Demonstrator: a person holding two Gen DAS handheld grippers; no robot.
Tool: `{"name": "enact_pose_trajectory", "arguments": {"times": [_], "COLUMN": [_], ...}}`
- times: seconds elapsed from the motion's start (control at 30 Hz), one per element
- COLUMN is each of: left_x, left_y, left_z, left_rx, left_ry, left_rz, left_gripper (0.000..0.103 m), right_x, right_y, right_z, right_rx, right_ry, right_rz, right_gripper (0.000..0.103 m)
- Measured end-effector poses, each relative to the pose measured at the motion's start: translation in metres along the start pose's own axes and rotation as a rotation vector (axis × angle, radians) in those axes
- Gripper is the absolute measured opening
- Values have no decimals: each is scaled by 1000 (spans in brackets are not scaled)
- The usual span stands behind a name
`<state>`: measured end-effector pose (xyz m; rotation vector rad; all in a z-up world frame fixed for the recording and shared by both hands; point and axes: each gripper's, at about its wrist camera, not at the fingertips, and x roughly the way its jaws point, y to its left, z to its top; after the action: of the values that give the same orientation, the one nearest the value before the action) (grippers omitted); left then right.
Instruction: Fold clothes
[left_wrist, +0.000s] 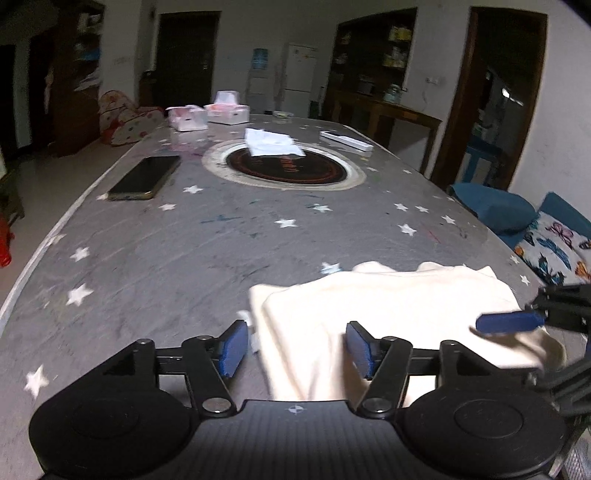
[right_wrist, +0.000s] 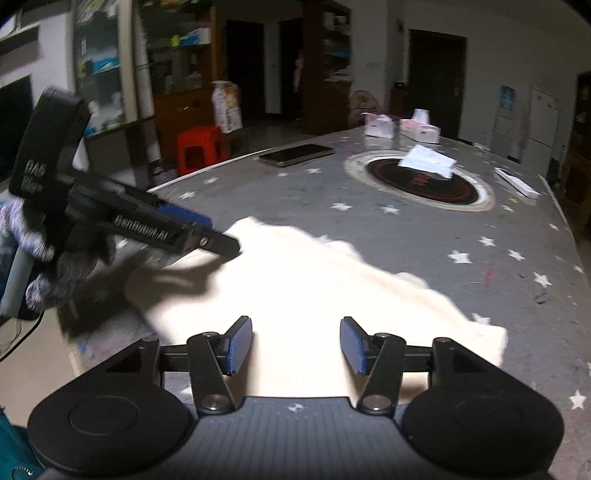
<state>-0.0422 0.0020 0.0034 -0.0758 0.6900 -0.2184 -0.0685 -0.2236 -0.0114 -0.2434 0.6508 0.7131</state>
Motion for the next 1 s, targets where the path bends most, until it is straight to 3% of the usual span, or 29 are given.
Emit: {"name": "enact_pose_trajectory", "arguments": {"times": [0.2,0.37,0.6,0.8,1.0], "left_x": [-15,-24,-35,-38,-38], "left_y": [23,31,41,46,43], "left_z": [-15,-24,-23,-25,-24], "left_rx": [-101,-128,-169,-221,-244], "left_ry": [13,13,-14,-11,-11], "left_rz": [37,50,58,29,-13], "left_gripper": [85,93,95,95,95], "right_x": [2,10,20,34,36], "right_y": [28,53,93,114,109], "right_z": [4,10,12,14,16], "right_rx": [-102,-196,-381,-462,-428], "right_ry": [7,15,8,18,17], "right_rz": [47,92,132,121,82], "right_gripper": [61,62,62,53,24]}}
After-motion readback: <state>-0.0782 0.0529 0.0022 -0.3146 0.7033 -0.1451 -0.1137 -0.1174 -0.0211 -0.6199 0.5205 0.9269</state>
